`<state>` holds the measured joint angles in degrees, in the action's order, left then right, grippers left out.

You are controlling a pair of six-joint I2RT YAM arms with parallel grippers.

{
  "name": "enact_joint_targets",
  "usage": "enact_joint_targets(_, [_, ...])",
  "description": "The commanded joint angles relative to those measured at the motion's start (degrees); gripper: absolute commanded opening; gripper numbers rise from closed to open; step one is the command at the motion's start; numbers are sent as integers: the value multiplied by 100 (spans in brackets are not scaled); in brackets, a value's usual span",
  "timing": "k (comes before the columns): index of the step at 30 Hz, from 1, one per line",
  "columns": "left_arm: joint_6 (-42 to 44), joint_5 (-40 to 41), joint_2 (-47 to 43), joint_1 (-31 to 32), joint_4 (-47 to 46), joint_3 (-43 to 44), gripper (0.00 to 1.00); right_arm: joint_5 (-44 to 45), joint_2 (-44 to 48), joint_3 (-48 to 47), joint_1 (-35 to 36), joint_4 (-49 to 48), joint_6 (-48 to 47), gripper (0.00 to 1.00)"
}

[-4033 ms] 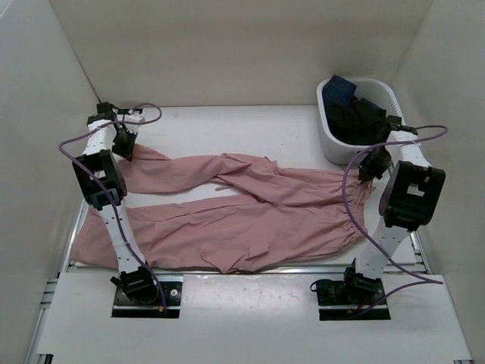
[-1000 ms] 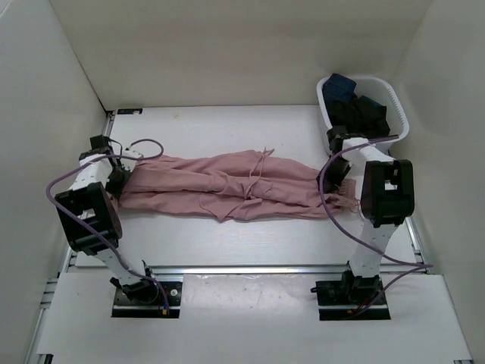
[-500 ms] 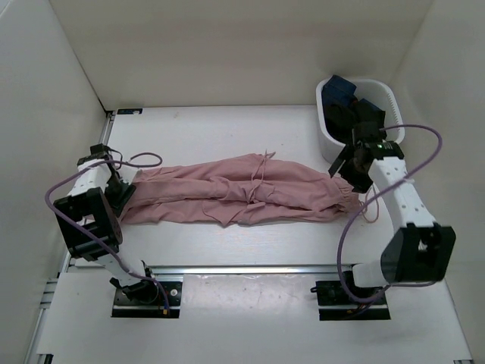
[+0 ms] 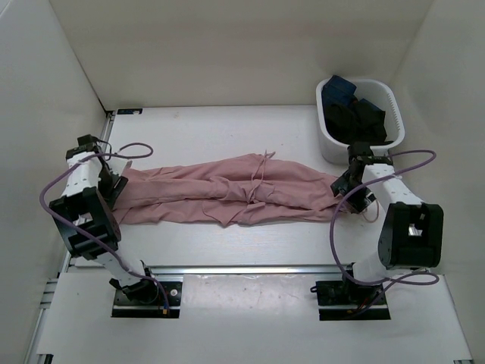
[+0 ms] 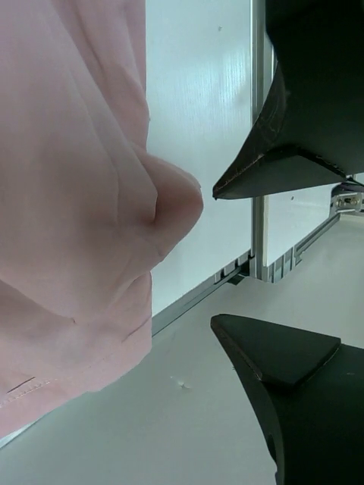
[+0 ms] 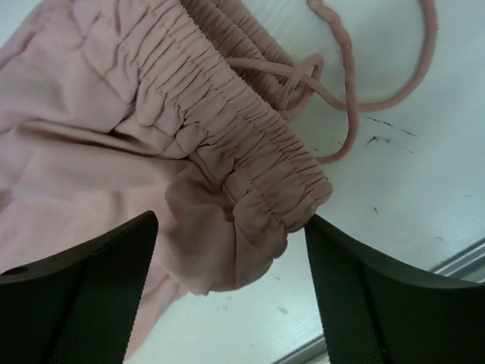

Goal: Fold and stack the trousers
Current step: Fold the trousers

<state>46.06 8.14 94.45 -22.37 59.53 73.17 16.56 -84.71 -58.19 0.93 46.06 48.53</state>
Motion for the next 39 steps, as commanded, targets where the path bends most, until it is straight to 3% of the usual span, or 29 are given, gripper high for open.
enact_joint_targets(1, [25,-41,196,-101,77,128,74,93,-274,-16,-40,-326,349,81])
enact_joint_targets(4, [25,-41,354,-154,-81,189,75,172,-354,-69,-93,-379,350,61])
enact_joint_targets(11, [236,-217,1030,-154,-205,330,81,225,-354,-69,-93,-326,244,28])
enact_joint_targets(14, [184,-50,1487,-214,-205,391,60,330,-354,-131,-93,-256,192,14])
enact_joint_targets(15, [123,-50,1540,-215,-205,531,33,383,-301,-192,-93,-160,139,10])
enact_joint_targets(16, [122,-50,1541,-215,-205,532,19,523,-240,-279,-93,-72,139,3])
enact_joint_targets(17, [70,-50,1541,-215,-152,628,14,602,-239,-280,-93,-19,78,0])
enact_joint_targets(27, [122,-50,970,-268,-336,2508,14,972,-19,-1264,-620,324,-722,0])
enact_joint_targets(32, [263,-50,584,-67,-1679,2299,14,656,-396,-1712,-831,263,-1144,0])
enact_joint_targets(39, [157,319,794,57,-2305,2836,14,236,-600,-2179,-937,263,-1092,0])
